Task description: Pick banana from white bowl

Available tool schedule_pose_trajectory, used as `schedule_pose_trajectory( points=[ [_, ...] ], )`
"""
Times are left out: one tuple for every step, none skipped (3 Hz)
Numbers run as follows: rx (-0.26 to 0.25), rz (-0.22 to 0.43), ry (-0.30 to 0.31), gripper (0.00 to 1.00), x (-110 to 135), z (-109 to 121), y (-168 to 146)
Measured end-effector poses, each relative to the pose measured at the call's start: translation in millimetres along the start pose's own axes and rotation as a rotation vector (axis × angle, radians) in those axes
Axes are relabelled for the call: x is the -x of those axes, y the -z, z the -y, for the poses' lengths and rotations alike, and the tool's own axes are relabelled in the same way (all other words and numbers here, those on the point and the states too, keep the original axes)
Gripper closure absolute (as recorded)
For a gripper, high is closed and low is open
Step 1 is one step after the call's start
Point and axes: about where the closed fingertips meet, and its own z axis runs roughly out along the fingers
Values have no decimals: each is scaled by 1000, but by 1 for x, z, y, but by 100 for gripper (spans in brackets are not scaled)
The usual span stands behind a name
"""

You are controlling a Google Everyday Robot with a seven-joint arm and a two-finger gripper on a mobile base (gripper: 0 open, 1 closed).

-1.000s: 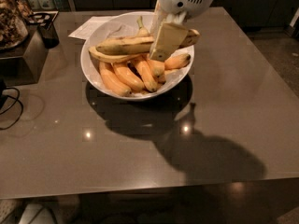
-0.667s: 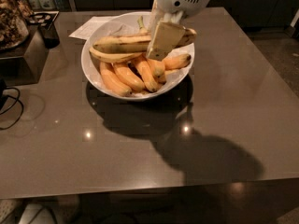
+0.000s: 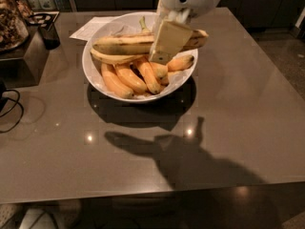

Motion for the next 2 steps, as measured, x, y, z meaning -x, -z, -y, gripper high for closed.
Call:
schedule_pose_trajectory(
  points=[
    [11,34,-14,100,1,-18,-7],
    [-16,76,11,100,-1,-32,-21]
  ],
)
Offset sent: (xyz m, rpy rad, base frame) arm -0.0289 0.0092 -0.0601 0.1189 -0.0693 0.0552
